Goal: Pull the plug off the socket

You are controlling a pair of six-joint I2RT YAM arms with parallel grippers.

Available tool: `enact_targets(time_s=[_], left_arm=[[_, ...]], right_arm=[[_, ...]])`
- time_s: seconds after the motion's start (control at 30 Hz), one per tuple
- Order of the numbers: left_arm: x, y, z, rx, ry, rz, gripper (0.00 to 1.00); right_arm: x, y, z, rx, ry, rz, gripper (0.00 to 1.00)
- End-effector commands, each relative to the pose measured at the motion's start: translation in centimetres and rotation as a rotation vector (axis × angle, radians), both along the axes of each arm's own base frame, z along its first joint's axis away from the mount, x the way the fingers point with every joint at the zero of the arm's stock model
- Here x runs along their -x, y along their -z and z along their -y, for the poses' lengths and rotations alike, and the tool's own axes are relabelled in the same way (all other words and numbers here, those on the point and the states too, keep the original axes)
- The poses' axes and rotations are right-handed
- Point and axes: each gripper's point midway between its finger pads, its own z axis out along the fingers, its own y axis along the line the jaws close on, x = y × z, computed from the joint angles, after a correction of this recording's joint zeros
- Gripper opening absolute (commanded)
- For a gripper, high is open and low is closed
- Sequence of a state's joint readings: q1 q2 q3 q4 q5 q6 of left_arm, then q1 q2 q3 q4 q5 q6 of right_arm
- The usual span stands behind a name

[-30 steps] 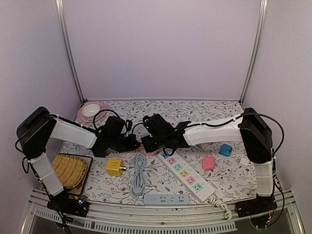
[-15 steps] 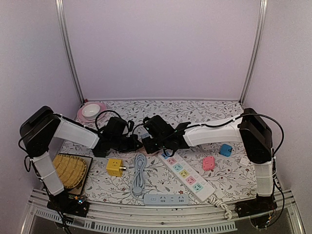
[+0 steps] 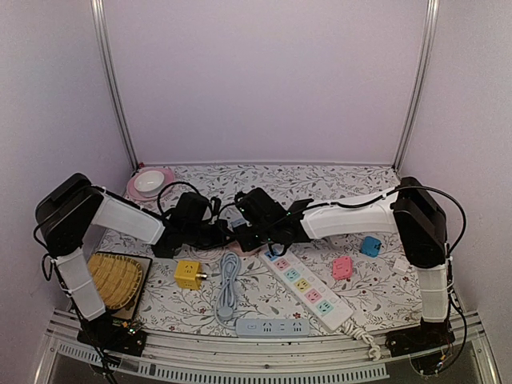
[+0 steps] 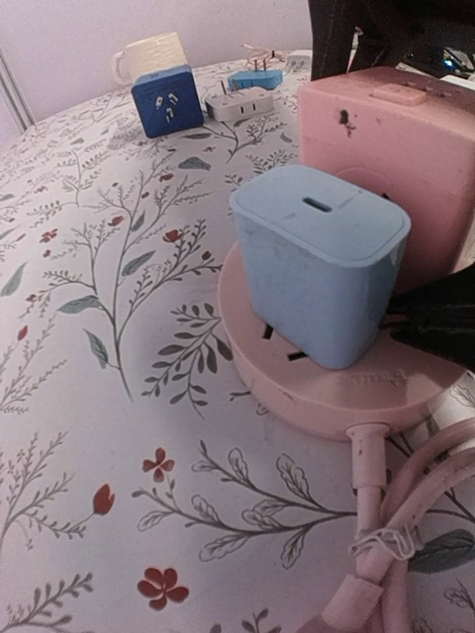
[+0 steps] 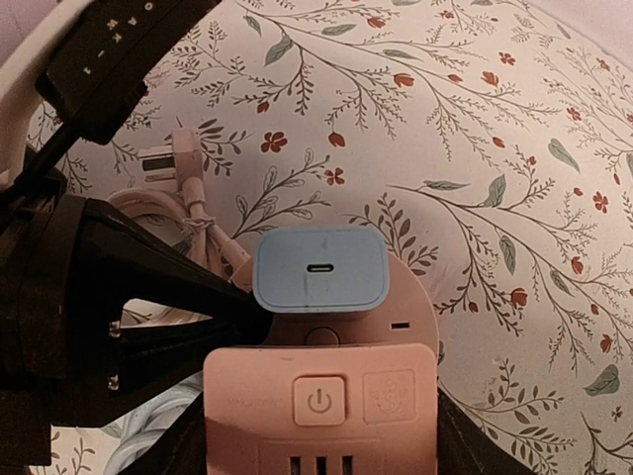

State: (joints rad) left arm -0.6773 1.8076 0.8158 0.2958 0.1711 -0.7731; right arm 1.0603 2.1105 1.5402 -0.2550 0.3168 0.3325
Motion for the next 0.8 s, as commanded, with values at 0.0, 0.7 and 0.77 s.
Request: enact_targets(time_s=[0.0,0.7,0.77], left_arm=[[2.2,4.1,-1.3,-0.088,-0.003,-0.098,0.0],[3.4,6.5,-2.5,-0.137,-0.015,-0.143,0.0],[3.4,6.6,-2.5,-0.138,-0.015,-0.145,0.0]], right_arm=[[0.2,-5.2,-1.3,-0.086,-0.04,0.044,0.37],[1.1,-9.7,-2.2,-0.15,-0.109,0.132,0.34],[1.2,-9.8,-2.3,-0.154,-0.122,0.138,0.34]])
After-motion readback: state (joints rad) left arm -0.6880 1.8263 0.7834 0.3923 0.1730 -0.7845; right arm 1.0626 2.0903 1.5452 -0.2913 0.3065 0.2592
